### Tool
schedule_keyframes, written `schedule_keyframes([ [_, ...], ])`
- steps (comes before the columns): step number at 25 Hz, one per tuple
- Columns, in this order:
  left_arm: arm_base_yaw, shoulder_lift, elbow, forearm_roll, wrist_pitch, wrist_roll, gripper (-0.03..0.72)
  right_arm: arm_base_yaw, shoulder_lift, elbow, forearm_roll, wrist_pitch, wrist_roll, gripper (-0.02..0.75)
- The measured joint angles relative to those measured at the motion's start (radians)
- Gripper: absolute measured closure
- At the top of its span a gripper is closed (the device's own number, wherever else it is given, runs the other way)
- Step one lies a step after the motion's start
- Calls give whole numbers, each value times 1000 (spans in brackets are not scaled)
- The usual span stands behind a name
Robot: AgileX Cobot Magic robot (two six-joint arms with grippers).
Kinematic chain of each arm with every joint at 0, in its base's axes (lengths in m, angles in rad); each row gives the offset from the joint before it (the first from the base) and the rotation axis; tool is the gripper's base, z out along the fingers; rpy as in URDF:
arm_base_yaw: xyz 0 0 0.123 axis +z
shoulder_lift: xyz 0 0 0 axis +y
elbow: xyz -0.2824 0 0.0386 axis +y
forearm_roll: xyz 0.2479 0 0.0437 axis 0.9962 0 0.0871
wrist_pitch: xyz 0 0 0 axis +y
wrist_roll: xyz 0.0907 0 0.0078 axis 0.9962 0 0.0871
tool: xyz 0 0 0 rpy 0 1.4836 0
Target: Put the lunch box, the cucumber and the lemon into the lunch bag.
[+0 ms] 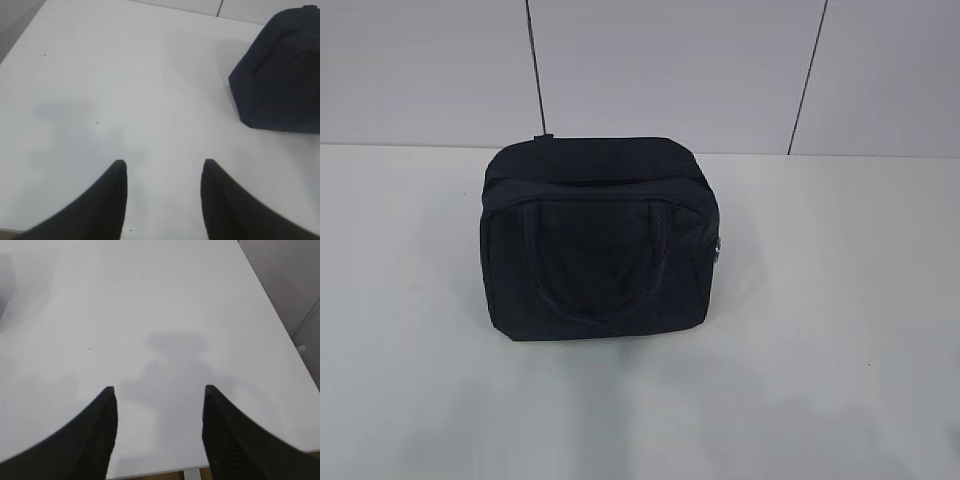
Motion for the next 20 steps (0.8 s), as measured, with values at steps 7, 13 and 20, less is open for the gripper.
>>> schedule_keyframes([
  [7, 44, 0, 0, 23, 7, -35, 349, 0, 0, 0, 0, 0, 0, 304],
  [13, 70, 0, 0, -44, 1, 129, 349, 0, 0, 0, 0, 0, 0, 304],
  [20, 70, 0, 0, -125, -1, 322, 349, 0, 0, 0, 0, 0, 0, 304],
])
